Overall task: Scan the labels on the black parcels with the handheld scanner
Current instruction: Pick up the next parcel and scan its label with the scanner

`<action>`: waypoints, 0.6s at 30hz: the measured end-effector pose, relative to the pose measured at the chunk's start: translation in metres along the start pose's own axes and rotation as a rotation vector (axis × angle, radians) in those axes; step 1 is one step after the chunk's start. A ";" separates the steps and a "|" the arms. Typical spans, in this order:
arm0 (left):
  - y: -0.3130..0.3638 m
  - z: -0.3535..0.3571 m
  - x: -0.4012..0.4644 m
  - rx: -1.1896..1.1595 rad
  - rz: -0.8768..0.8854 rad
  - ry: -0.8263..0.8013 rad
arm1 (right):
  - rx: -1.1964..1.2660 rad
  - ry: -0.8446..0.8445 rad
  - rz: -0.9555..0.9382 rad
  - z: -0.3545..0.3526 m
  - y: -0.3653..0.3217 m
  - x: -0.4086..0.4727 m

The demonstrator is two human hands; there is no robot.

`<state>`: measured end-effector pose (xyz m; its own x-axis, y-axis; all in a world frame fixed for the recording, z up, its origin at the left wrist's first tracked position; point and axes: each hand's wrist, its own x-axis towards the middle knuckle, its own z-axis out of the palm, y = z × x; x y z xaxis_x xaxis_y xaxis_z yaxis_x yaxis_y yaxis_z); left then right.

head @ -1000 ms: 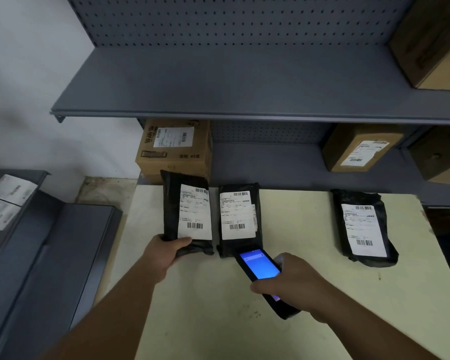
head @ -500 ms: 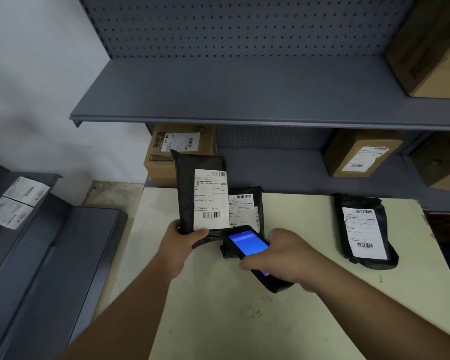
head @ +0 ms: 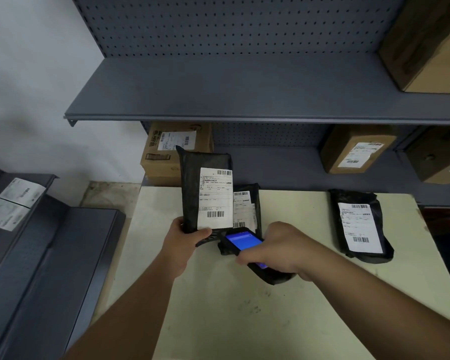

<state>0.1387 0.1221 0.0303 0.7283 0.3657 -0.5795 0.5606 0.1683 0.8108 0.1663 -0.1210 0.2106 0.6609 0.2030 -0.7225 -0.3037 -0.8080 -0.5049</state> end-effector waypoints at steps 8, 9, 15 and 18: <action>-0.001 0.002 0.000 0.021 0.009 0.003 | 0.018 0.005 -0.014 -0.001 0.002 -0.002; -0.002 0.002 0.002 0.023 0.008 0.005 | 0.024 0.007 -0.018 -0.002 0.002 -0.002; -0.002 0.001 0.001 0.028 0.008 0.026 | 0.027 0.010 -0.018 -0.003 0.006 -0.001; -0.001 0.003 0.000 0.055 0.008 0.022 | 0.036 0.006 -0.016 -0.003 0.008 0.002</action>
<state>0.1391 0.1196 0.0295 0.7242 0.3871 -0.5707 0.5761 0.1152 0.8092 0.1668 -0.1285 0.2067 0.6700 0.2119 -0.7115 -0.3175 -0.7845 -0.5327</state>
